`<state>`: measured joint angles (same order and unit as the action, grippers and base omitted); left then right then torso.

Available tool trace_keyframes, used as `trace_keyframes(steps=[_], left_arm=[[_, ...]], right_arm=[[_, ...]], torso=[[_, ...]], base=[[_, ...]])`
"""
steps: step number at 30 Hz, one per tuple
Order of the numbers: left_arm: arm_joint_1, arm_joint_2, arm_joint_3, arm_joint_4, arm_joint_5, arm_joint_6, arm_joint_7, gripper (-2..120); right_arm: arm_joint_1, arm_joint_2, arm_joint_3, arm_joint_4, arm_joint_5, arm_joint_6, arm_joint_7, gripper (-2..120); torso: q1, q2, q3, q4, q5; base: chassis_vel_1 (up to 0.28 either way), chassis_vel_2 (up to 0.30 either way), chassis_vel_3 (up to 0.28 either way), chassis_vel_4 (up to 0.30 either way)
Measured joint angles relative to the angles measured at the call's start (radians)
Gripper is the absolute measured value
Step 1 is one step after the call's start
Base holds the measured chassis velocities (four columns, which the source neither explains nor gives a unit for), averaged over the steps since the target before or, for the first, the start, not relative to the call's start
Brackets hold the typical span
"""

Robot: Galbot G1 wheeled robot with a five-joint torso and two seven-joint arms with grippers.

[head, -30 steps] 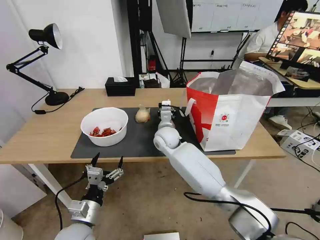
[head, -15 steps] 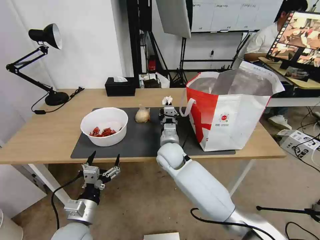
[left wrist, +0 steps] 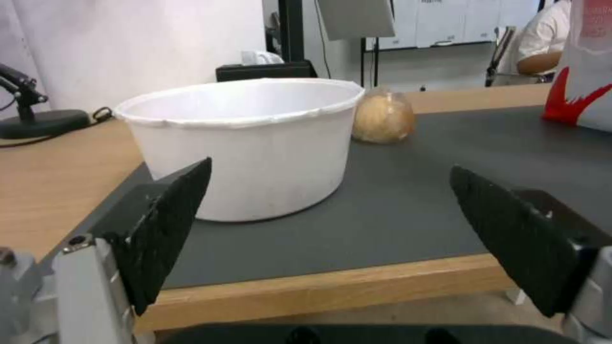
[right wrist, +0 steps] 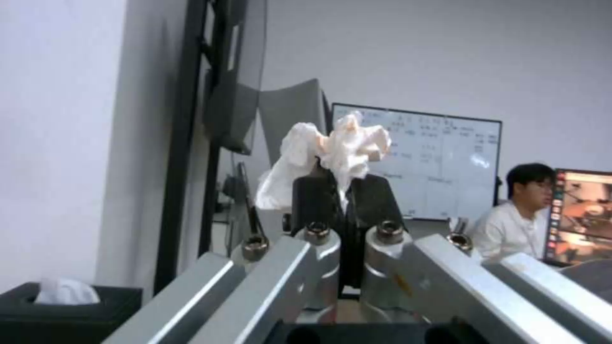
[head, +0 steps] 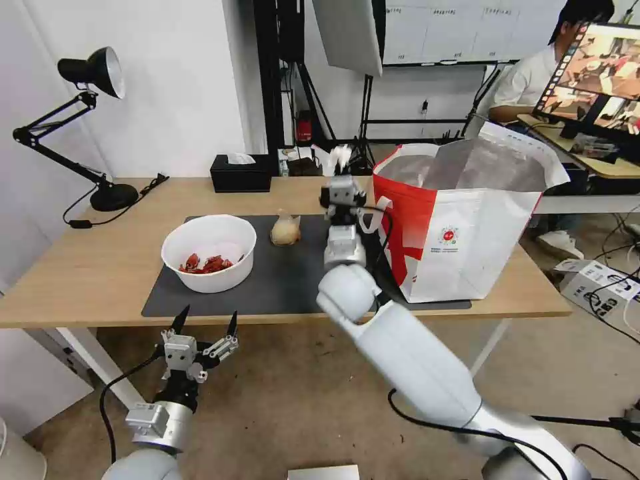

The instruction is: Pick up the trash from the table and place it into the takeout bag.

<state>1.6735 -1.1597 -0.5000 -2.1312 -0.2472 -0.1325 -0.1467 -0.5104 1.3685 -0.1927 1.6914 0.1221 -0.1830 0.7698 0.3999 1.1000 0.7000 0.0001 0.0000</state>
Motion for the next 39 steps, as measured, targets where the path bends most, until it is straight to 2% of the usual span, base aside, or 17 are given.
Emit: trace_keyframes(steps=[7, 17, 27, 28, 29, 31, 37, 39], left_arm=[[-0.002, 0.002, 0.002, 0.002, 0.000, 0.000, 0.002, 100], [-0.004, 0.011, 0.011, 0.001, 0.007, 0.001, 0.003, 100], [-0.006, 0.014, 0.006, -0.009, 0.007, 0.001, 0.006, 100], [-0.005, 0.014, 0.003, -0.012, 0.006, 0.001, 0.006, 100], [-0.004, 0.014, 0.001, -0.015, 0.006, 0.001, 0.006, 100], [-0.004, 0.014, 0.000, -0.016, 0.005, 0.001, 0.006, 100], [-0.002, 0.009, 0.005, -0.015, 0.010, 0.001, 0.009, 100], [-0.002, 0.008, 0.006, -0.014, 0.010, 0.001, 0.009, 100]], right_arm=[[0.027, -0.059, 0.041, 0.058, 0.058, -0.052, 0.026, 0], [0.053, -0.153, 0.112, 0.129, 0.223, -0.154, 0.078, 0], [0.017, -0.192, 0.168, 0.142, 0.350, -0.189, 0.081, 0], [0.008, -0.189, 0.178, 0.144, 0.361, -0.194, 0.086, 1], [0.004, -0.186, 0.184, 0.146, 0.366, -0.195, 0.091, 7], [0.003, -0.185, 0.186, 0.147, 0.367, -0.196, 0.093, 9], [0.005, -0.208, 0.198, 0.165, 0.380, -0.206, 0.097, 35], [0.005, -0.209, 0.198, 0.164, 0.380, -0.206, 0.097, 39]], torso=[[0.000, 0.000, 0.000, -0.0002, 0.0001], [0.000, 0.000, 0.000, 0.0000, 0.0001], [0.000, 0.000, 0.000, -0.0001, 0.0001], [0.000, 0.000, 0.000, -0.0002, 0.0001], [0.000, 0.000, 0.000, -0.0002, 0.0001], [0.000, 0.000, 0.000, -0.0001, 0.0001], [0.000, 0.000, 0.000, -0.0001, -0.0001], [0.000, 0.000, 0.000, -0.0001, -0.0001]], base=[[0.000, 0.000, 0.000, 0.000], [0.000, 0.000, 0.000, 0.000], [0.000, 0.000, 0.000, 0.000], [0.000, 0.000, 0.000, 0.000], [0.000, 0.000, 0.000, 0.000], [0.000, 0.000, 0.000, 0.000], [0.000, 0.000, 0.000, 0.000], [0.000, 0.000, 0.000, 0.000]])
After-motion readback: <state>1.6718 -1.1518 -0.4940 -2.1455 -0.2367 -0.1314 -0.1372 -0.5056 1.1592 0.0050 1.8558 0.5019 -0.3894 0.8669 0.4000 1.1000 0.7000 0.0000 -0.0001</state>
